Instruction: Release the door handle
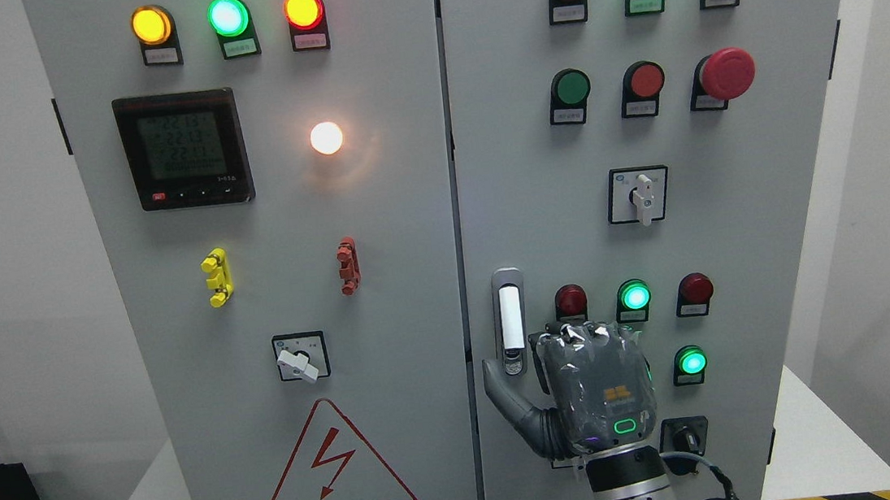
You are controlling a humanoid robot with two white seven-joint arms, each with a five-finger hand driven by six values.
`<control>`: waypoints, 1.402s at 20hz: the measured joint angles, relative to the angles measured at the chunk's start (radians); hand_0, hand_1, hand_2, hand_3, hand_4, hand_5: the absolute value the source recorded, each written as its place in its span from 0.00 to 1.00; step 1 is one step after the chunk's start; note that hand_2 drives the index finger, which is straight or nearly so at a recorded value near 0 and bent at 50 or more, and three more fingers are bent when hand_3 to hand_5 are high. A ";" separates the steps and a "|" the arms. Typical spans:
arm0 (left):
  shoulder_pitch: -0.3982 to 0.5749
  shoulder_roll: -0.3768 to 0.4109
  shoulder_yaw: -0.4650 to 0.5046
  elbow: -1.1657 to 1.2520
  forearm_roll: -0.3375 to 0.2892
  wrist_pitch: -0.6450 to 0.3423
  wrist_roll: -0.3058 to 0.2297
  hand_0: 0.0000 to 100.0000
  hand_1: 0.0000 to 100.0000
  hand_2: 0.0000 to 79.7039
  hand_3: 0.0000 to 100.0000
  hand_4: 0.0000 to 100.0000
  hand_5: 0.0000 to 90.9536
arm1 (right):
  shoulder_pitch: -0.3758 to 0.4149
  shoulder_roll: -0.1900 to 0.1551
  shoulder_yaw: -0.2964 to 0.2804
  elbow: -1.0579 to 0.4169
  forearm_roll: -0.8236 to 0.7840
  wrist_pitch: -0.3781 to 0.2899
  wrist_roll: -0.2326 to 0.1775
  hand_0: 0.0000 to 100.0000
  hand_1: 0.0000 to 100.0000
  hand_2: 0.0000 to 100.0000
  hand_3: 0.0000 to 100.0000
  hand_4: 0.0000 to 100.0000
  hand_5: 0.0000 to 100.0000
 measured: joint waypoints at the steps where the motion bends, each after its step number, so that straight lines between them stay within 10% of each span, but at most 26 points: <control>1: 0.000 0.000 0.000 0.000 0.000 0.000 0.000 0.12 0.39 0.00 0.00 0.00 0.00 | -0.001 0.000 0.000 0.001 0.000 0.000 0.000 0.42 0.04 1.00 1.00 1.00 1.00; 28: 0.000 0.000 0.000 0.000 0.000 -0.001 0.000 0.12 0.39 0.00 0.00 0.00 0.00 | -0.010 0.001 0.002 0.013 -0.013 0.008 -0.001 0.42 0.05 1.00 1.00 1.00 1.00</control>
